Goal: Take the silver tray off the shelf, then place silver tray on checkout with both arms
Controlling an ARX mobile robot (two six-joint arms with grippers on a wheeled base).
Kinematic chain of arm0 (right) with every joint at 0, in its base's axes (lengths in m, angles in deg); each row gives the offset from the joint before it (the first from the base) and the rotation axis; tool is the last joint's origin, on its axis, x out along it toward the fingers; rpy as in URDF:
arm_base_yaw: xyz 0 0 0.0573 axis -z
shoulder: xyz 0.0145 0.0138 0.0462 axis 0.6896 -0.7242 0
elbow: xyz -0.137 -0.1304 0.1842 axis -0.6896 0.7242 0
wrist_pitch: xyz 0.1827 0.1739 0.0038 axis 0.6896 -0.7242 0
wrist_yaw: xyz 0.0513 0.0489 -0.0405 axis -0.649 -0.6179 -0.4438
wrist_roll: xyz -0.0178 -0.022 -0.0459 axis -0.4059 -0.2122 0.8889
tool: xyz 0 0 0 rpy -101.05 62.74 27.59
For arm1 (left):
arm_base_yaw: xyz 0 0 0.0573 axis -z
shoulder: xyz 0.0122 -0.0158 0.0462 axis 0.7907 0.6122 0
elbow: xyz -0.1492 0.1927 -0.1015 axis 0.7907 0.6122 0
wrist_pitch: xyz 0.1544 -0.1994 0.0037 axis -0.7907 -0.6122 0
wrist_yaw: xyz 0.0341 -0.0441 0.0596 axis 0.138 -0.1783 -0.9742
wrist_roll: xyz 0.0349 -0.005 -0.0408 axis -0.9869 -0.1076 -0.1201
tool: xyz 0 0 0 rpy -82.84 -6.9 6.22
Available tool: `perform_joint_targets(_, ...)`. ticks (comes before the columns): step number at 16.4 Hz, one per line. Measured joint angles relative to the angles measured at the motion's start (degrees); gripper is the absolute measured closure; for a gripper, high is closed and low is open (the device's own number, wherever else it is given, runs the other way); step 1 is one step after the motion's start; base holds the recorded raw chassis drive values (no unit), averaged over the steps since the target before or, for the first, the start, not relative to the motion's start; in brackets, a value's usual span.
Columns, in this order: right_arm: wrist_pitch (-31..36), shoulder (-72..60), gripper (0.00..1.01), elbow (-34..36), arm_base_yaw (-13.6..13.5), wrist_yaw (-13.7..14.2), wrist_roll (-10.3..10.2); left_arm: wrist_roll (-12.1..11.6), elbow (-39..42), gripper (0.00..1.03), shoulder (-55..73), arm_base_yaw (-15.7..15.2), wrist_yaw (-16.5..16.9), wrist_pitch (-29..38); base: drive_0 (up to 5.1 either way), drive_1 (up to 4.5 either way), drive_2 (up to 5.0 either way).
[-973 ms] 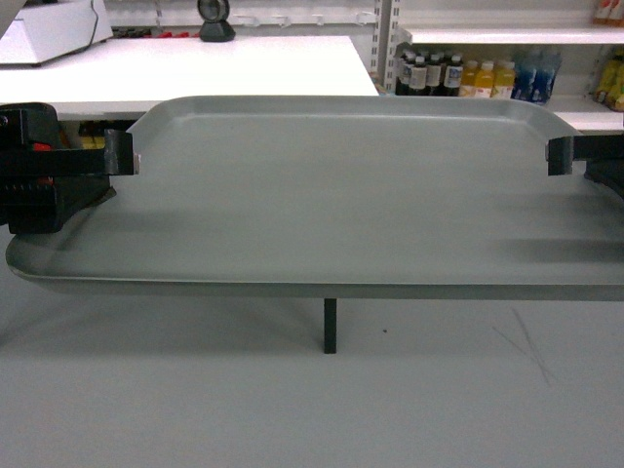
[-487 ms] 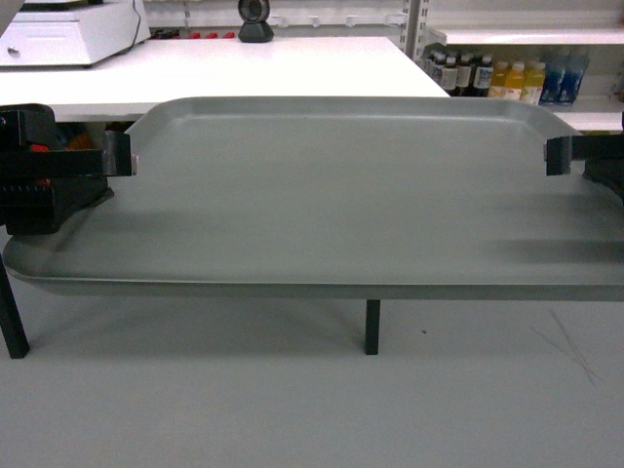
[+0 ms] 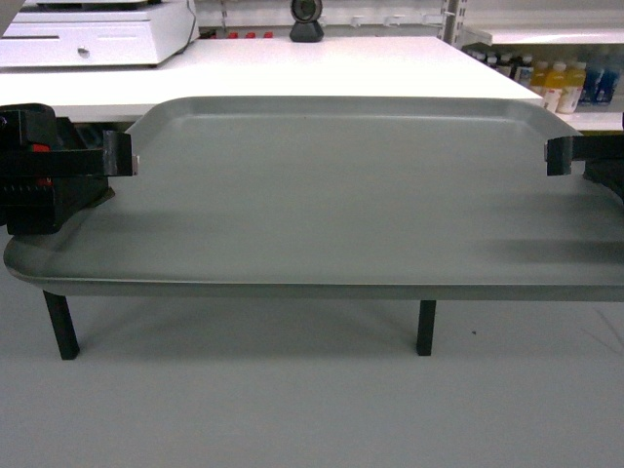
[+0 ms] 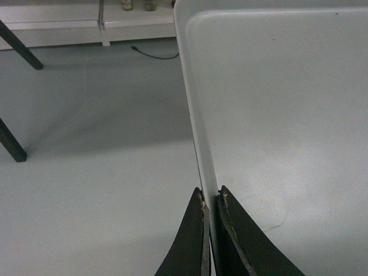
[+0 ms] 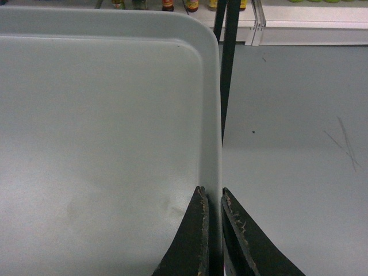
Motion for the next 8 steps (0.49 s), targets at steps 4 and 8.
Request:
perform_joint_targets(4,0.1,0.0,0.98,0.0,0.0,0.1,0.0,0.0,0.0,0.99,0.0,0.0,0.0,0.1,-5.1,2.34,2.3)
perform_joint_targets(8,0.1,0.0,0.98,0.0,-0.3,0.2,0.0,-0.1,0.0,0.99,0.0,-0.3,-0.2,0.1,0.0,0.0,0.0)
